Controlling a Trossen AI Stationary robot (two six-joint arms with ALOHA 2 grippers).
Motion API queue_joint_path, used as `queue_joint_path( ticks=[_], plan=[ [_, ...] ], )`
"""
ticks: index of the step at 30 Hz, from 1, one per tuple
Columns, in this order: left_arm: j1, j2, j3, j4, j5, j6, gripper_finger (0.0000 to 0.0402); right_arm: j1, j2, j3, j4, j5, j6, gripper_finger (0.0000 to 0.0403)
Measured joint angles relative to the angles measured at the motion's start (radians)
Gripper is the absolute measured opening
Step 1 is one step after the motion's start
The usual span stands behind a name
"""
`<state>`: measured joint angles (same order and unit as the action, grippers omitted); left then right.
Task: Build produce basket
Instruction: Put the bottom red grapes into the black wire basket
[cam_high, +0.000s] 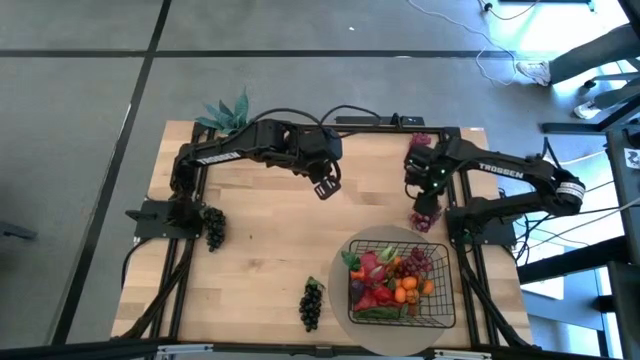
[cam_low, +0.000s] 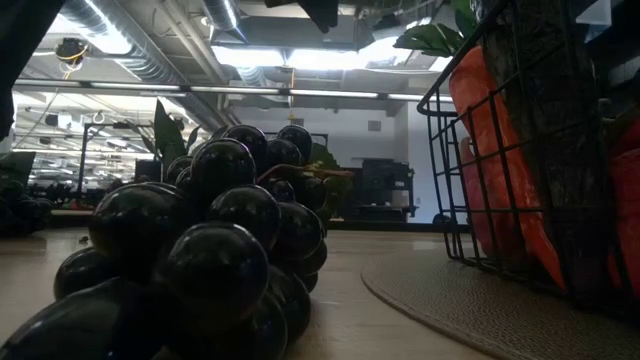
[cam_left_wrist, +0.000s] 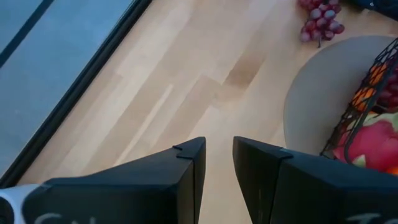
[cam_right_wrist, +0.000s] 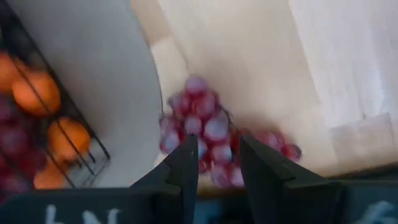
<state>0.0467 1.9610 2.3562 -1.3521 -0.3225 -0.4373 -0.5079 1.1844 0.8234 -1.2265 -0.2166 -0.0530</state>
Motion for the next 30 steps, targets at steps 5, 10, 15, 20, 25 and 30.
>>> queue_joint_path(
  ticks=[5, 10, 15, 20, 25, 30],
  plan=[
    [-0.002, 0.000, 0.000, -0.001, 0.003, 0.003, 0.0070, 0.000, 0.051, 0.000, 0.021, -0.014, 0.104, 0.0103],
    [-0.010, 0.000, 0.000, -0.001, 0.003, 0.004, 0.0070, 0.000, 0.114, 0.000, 0.018, 0.013, 0.270, 0.0103],
    [-0.017, 0.000, 0.000, -0.002, 0.003, 0.005, 0.0070, 0.001, 0.163, 0.000, 0.017, 0.013, 0.350, 0.0103],
    [-0.018, 0.001, 0.000, -0.002, 0.003, 0.005, 0.0070, 0.001, 0.206, 0.000, -0.013, -0.002, 0.398, 0.0103],
    [-0.018, 0.001, 0.000, -0.002, 0.003, 0.029, 0.0070, 0.001, 0.237, -0.017, -0.027, -0.004, 0.439, 0.0103],
    [-0.018, 0.002, 0.000, -0.002, 0.003, 0.030, 0.0070, 0.001, 0.240, -0.051, -0.007, -0.016, 0.414, 0.0103]
  ],
)
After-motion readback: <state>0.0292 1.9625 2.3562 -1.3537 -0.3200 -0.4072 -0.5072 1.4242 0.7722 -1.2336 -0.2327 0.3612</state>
